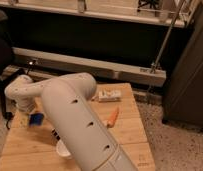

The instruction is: Wipe the white sponge on the table

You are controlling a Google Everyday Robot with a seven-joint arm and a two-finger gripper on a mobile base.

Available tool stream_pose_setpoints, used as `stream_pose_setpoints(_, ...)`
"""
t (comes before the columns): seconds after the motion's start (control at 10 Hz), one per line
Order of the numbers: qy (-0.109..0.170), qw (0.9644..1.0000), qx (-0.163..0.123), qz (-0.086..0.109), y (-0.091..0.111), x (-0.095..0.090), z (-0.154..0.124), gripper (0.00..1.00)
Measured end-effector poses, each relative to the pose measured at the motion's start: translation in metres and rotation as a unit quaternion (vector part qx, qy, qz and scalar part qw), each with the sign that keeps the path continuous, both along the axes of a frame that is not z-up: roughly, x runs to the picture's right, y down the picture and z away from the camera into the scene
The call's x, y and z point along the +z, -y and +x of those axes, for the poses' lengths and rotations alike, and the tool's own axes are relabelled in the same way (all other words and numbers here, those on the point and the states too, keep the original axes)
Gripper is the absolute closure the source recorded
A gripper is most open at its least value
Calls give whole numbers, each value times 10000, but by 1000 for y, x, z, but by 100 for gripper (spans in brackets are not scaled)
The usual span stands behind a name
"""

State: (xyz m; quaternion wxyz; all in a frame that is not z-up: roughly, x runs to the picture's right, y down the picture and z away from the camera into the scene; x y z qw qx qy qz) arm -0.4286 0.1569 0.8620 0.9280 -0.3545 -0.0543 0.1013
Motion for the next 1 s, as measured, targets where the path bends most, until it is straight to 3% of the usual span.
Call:
stream_pose_setpoints(0.1, -25, 10000, -21, 0, -2, 1, 0, 44)
stream_pose_setpoints(0.4, -65, 10000, -65, -14, -4, 1, 0, 70)
stream_pose_setpoints(0.7, -28, 9999, -105, -85, -6, -3, -4, 72)
stream_pose_setpoints(1.0, 243, 9992, -225, -204, -12, -14, -23, 72)
